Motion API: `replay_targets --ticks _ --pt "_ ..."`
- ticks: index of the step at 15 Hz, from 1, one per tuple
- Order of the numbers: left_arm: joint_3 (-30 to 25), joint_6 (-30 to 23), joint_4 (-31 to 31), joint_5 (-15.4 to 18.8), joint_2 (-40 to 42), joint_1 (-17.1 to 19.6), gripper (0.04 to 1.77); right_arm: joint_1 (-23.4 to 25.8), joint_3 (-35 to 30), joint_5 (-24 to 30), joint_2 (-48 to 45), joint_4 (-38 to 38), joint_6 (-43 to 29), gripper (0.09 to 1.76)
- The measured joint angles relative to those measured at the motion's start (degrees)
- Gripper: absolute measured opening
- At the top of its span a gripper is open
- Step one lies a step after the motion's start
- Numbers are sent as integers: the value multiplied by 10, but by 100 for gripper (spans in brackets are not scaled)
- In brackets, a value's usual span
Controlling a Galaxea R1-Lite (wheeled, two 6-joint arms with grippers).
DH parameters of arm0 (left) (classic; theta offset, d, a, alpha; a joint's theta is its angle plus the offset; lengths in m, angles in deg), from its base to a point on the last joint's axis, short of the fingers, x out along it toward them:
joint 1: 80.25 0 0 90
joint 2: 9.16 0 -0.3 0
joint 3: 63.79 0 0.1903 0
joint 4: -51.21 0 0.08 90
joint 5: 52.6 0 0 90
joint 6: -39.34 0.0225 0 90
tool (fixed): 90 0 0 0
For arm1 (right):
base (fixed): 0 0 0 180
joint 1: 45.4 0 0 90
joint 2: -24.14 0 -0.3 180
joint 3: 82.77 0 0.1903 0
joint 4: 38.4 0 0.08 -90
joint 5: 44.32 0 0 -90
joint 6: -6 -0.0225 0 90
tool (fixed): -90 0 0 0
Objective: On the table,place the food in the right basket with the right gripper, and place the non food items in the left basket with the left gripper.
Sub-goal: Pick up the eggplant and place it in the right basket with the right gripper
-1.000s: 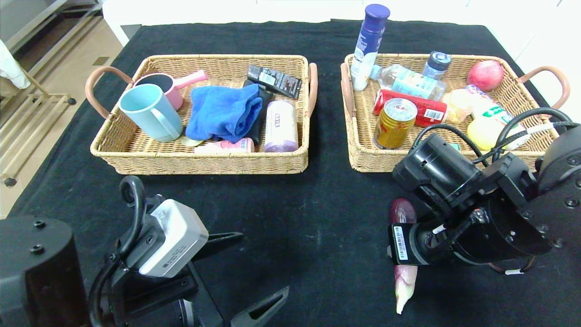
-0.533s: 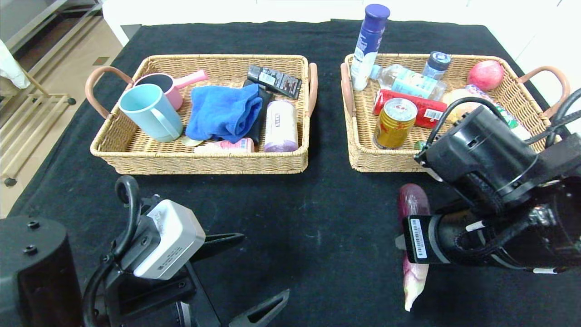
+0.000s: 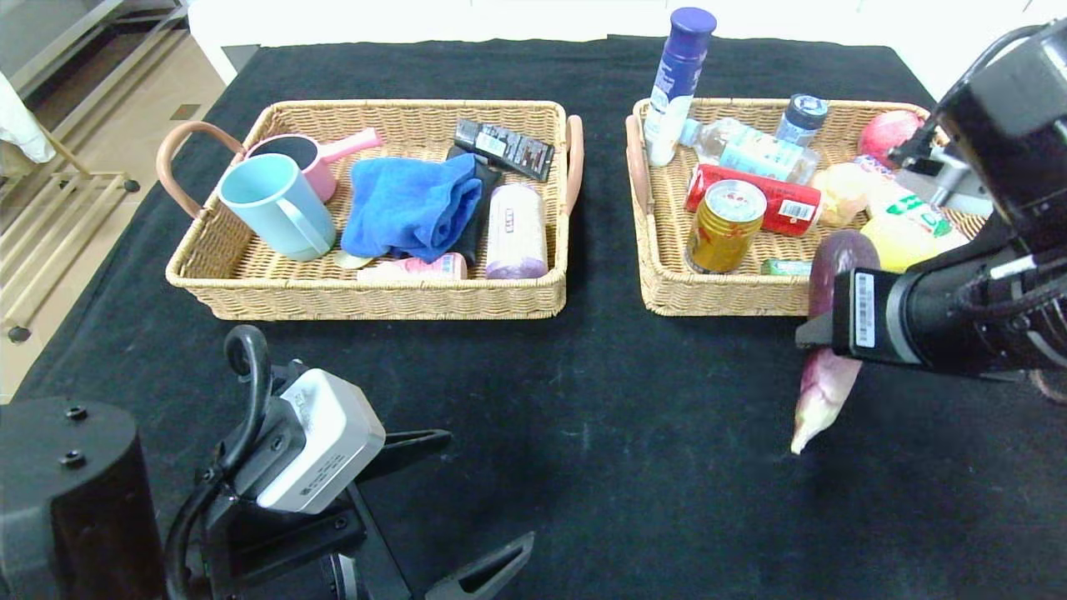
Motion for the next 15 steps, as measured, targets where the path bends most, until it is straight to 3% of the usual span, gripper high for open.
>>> replay_targets --ticks 6,15 --pt "-3 0 0 0 -6 -9 172 106 74 -2 13 23 13 72" --pt "-4 1 0 0 -5 -11 172 196 92 1 56 190 30 72"
